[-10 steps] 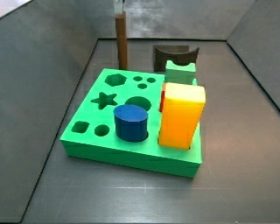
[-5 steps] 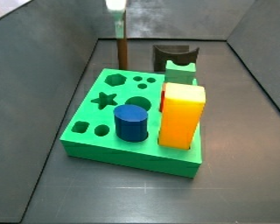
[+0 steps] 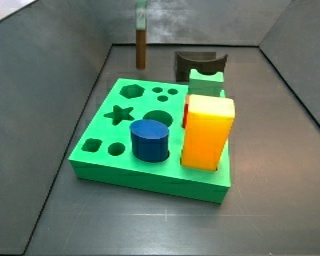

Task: Pick up the square-circle object. Move up. Rotate the square-circle object. Place the square-circle object on the fixture. Regrasp the square-circle object. Move to above the board. Insert the square-circle object.
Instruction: Move to above the board.

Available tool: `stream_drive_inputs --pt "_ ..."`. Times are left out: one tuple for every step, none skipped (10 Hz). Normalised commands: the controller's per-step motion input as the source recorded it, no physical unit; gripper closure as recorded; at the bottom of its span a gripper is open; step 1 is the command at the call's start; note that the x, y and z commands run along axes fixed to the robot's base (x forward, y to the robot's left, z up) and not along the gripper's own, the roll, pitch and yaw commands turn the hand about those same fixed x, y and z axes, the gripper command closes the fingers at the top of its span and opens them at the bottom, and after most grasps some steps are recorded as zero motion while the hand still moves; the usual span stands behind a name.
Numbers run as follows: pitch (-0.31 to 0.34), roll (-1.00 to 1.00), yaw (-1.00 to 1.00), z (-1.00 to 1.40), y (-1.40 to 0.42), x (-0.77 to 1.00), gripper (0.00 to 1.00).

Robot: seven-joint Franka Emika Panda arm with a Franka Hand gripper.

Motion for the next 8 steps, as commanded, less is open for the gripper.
stream_drive_inputs --pt "0.219 -0.03 0.05 1.0 0.17 0.15 1.0" --pt "0.136 -0.02 0.02 1.0 0.16 0.14 1.0" --pt "0.104 -0.02 0.01 1.0 0.16 0.13 1.0" --pt "0.099 -0.02 -0.01 1.0 0.15 0.13 1.0" --pt "0.101 -0.02 -0.02 1.0 0.15 0.12 1.0" --pt "0.103 -0.02 -0.02 1.0 0.14 0.11 1.0" --pt "0.101 -0.02 -0.03 1.0 0.13 0.11 1.0" --pt "0.099 -0.02 -0.03 1.0 0.13 0.1 1.0"
